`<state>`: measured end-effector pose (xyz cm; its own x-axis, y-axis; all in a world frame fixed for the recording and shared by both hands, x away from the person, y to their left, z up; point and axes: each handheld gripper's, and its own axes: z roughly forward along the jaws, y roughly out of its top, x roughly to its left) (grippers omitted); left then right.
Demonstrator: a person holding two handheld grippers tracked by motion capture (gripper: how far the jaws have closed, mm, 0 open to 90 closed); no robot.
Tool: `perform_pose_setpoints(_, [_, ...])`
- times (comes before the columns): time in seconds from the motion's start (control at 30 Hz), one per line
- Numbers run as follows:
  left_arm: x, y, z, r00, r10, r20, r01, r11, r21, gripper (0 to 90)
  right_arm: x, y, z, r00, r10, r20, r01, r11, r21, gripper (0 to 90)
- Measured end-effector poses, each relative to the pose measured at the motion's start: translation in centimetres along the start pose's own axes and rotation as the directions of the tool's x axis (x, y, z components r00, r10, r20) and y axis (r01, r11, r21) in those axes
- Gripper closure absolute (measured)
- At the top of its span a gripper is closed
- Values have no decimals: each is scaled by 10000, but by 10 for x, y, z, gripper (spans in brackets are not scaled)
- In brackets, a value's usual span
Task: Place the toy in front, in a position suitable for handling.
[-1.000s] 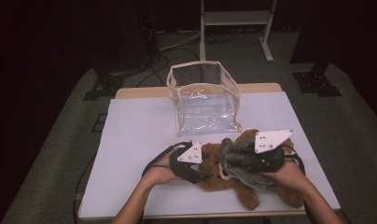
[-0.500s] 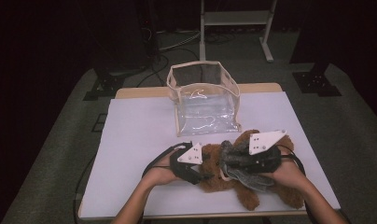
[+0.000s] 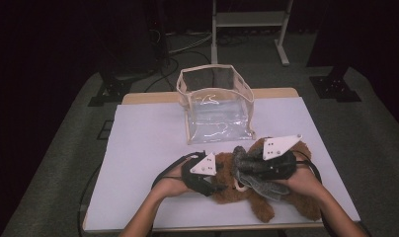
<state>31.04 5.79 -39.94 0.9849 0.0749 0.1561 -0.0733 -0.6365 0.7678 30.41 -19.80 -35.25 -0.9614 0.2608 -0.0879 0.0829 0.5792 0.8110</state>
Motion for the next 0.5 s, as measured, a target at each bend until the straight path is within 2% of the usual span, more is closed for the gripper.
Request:
perform_pose_setpoints(0.17, [0,-1,0,10000,-60,-55,60,9999,117,382,1,11,12,9990,-446,-12,446,9988,224,701])
perform_pose_setpoints(0.3, [0,-3,-1,10000,-50,29,51,10000,-38,388,-4,5,11,9998,-152,-163,155,9998,157,701])
perform_pose_setpoints(0.37, [-1,-2,-1,9999,-7,115,8,10000,-74,394,-7,-5,5,9990,254,-369,-255,9997,-33,702])
perform_pose_setpoints(0.47, [-1,-1,1,10000,37,90,-36,10000,-17,394,-6,-11,0,9988,469,-147,-470,9989,-42,701])
perform_pose_setpoints(0.5, [-2,-1,2,10000,13,66,-14,10000,30,394,-6,-10,-1,9991,413,-80,-413,9991,9,701])
